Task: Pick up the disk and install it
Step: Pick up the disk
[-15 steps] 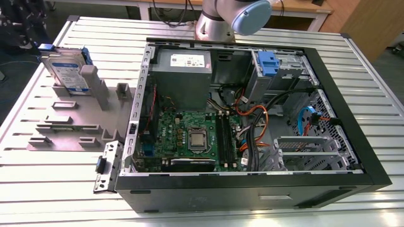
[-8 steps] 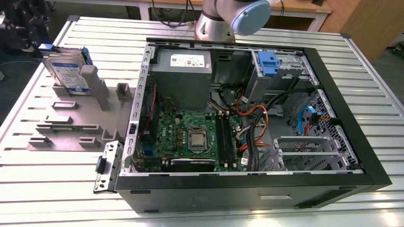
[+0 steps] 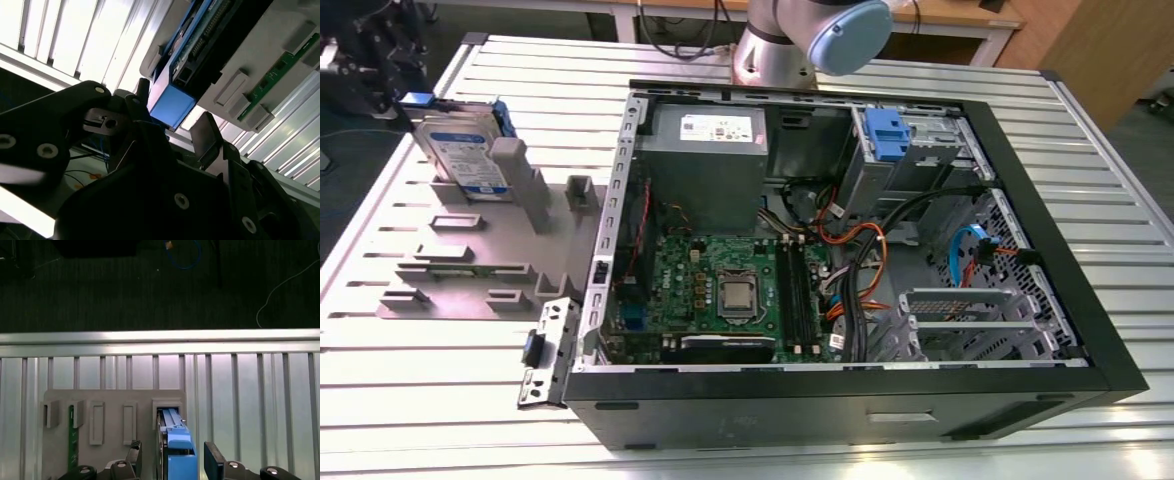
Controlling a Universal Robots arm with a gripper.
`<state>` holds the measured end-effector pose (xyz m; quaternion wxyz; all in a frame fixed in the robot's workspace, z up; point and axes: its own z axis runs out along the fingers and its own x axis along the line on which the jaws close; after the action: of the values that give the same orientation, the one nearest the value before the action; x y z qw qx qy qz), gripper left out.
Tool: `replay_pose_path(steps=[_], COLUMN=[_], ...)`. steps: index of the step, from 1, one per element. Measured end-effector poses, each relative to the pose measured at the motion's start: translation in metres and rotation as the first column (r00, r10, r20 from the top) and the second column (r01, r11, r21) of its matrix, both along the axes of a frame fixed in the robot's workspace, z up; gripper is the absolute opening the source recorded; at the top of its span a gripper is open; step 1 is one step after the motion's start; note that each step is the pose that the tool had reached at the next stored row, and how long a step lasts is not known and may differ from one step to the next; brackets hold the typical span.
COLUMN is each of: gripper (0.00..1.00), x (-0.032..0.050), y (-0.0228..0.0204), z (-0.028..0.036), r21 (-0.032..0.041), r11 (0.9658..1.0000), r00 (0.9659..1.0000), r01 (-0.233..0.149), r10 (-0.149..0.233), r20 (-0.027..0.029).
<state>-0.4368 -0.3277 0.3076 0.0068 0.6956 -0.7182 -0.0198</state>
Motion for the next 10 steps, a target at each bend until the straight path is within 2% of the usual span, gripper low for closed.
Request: replay_pose_path(steps=[7,8,10], gripper=[0.59,0.52,0.52], x=[0.0006,0.0005,0.0004], y=[0.0014,0.0014,0.0014], z=[-0.0078,-0.0088,-0.0105], r21=[-0.0003,-0.0003,-0.0002], r11=[1.0000,1.0000,1.0000], r00=[1.0000,1.0000,1.0000], r01=[-0.006,-0.006,-0.006], r10=[0.006,0.006,0.006], r20=[0.0010,0.0009,0.0013])
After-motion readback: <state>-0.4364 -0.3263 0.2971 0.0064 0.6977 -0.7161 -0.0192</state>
